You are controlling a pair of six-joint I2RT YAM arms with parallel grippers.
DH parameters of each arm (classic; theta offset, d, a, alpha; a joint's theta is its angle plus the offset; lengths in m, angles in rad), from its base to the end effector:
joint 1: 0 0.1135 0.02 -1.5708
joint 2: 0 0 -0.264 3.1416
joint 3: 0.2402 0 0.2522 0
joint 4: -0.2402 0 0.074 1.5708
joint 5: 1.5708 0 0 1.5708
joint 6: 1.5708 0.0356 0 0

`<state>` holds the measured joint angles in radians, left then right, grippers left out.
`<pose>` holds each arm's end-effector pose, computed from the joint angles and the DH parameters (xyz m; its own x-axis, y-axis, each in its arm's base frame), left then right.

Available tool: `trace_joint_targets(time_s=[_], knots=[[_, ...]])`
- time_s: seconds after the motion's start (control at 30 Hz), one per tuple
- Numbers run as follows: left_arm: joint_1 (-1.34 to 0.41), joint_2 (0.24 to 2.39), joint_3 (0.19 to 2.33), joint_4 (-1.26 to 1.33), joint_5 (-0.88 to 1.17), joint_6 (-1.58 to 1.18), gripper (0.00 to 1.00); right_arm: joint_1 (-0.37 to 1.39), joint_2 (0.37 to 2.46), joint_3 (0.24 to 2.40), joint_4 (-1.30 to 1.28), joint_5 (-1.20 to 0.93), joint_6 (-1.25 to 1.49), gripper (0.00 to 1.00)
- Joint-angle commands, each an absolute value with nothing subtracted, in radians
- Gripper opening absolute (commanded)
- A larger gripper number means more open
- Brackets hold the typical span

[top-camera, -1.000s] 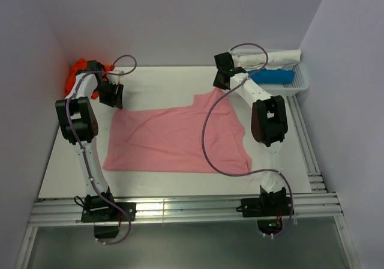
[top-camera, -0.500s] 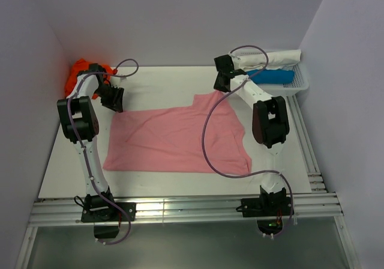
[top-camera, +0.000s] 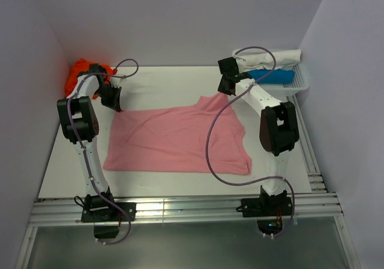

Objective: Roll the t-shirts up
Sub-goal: Fold the tshirt

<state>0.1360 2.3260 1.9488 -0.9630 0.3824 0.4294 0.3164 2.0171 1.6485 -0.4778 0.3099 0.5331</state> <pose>0.4727 0.0513 0.1671 -0.8942 0.2675 -0.3591 0.3640 0.9012 -0.2351 0.4363 0.1314 0.2385 -0.6659 0.2913 -0.6868 0.2719 0.9521 0.1401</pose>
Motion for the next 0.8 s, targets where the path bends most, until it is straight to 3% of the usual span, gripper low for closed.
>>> trace_joint_targets(time_s=[0.0,0.77], knots=[[0.135,2.209,1.924,-0.882,0.33,0.402,0.0,0.324,1.901,1.615,-0.44,0.364,0.526,0.0],[0.135,2.008,1.7,-0.969,0.322,0.555,0.0,0.397,1.367,1.033,-0.449,0.406,0.713,0.0]])
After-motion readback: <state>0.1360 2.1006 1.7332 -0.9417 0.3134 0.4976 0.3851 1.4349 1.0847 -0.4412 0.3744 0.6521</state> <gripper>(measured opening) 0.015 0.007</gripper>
